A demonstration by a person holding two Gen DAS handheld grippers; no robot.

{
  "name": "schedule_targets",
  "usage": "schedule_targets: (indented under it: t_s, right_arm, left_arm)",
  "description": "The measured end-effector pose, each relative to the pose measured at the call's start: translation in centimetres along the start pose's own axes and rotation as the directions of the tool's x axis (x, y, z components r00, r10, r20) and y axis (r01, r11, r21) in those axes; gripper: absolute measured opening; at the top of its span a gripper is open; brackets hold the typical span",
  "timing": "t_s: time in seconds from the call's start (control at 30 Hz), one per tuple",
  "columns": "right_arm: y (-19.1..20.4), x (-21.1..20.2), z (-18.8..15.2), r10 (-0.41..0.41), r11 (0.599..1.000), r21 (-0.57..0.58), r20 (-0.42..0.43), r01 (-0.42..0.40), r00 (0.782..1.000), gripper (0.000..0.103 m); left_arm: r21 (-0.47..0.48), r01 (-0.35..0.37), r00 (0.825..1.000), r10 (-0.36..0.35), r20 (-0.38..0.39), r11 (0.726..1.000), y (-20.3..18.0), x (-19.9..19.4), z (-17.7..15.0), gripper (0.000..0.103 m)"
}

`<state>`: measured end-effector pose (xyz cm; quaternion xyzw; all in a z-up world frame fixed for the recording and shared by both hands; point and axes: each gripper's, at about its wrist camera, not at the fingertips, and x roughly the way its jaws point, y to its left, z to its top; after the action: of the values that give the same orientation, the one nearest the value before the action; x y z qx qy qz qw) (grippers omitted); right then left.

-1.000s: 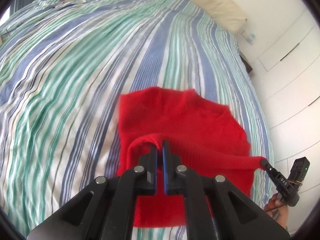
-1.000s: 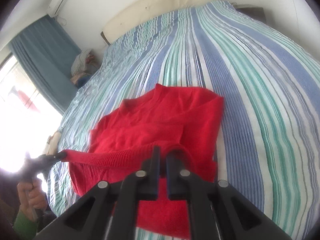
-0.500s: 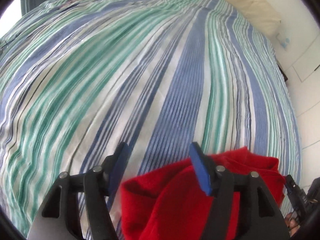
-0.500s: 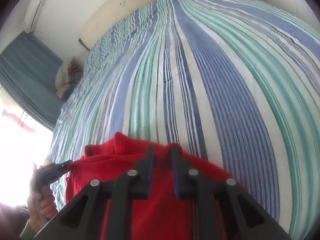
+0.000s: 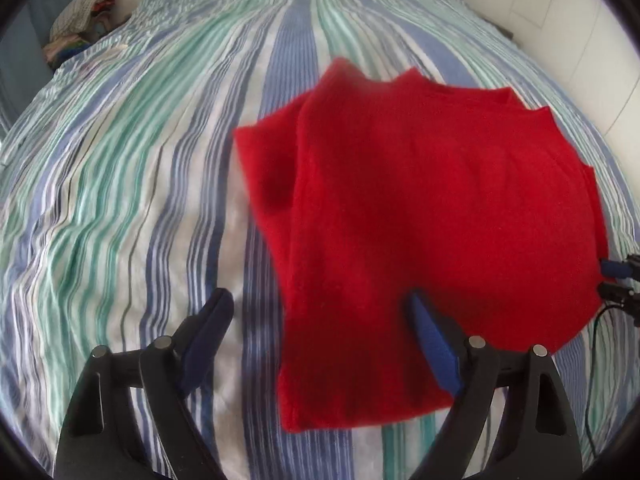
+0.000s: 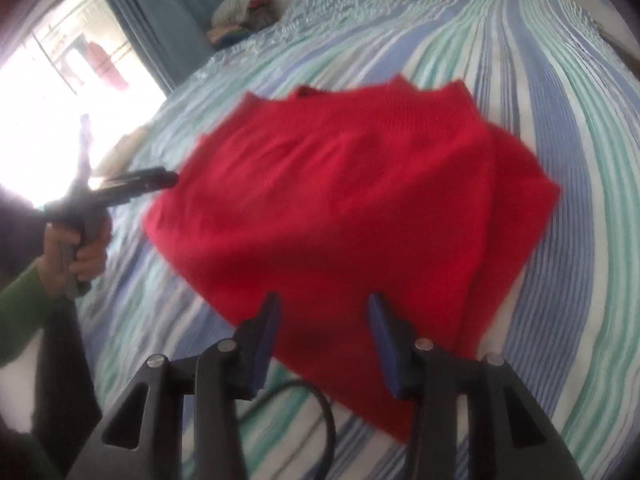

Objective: Fold small clothes
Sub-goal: 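Release the hem from both grippers and withdraw them from the folded sweater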

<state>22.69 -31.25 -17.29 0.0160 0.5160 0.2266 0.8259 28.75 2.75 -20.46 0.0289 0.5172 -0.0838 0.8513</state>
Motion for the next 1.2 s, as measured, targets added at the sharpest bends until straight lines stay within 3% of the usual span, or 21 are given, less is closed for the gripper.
schedule_targets:
  t_s: [0.03,0.13,0.33,0.53,0.63,0.73,0.87,1.2]
  right_arm:
    - [-0.6,0.1,-1.3,-0.052,0.999,0.005,-0.011,0.052,0.999,0.042]
    - [-0.7,-3.3,-3.1,-0.105,0.993,0.057,0.043,0.102,0.994,0.044]
    - [3.8,-9.6,-7.7,-0.159,0.987,0.041,0.198,0.154,0.967,0.061]
    - [6.9,-8.7,-14.0,-0.262,0.963,0.121,0.235,0.239,0.936,0.064]
    - [6.9,-7.0,-15.6,-0.322,0.938,0.209,0.238,0.275,0.916,0.066]
    - [5.9,-5.0,-16.3,-0.331,0.921,0.286,0.216,0.265,0.918,0.070]
    - [6.6,-3.5,-16.8,-0.341,0.933,0.205,0.250,0.295,0.906,0.085]
    - [7.4,-2.7,-17.3,-0.376,0.925,0.173,0.275,0.339,0.885,0.089]
  left_arm:
    - [-0.043,0.005,1.000,-0.005,0.012,0.999,0.7,-0.9,-0.3,0.089]
    - [-0.113,0.042,0.997,-0.035,0.062,0.993,1.7,-4.5,-1.4,0.088]
    - [-0.028,-0.005,0.994,0.008,0.110,1.000,-1.8,-9.3,-6.6,0.094]
    - [-0.017,-0.024,0.997,0.025,0.073,1.000,-5.5,-7.7,-12.5,0.097]
    - [-0.010,-0.088,0.996,0.088,0.025,0.996,-6.4,-4.5,-14.0,0.100]
    - [-0.013,-0.097,0.994,0.097,0.044,0.995,-6.3,-3.9,-14.4,0.103]
    - [-0.023,-0.048,0.999,0.049,0.020,0.999,-5.7,-4.0,-14.1,0.103]
    - [-0.018,-0.057,0.997,0.058,0.049,0.998,-5.9,-4.3,-14.7,0.103]
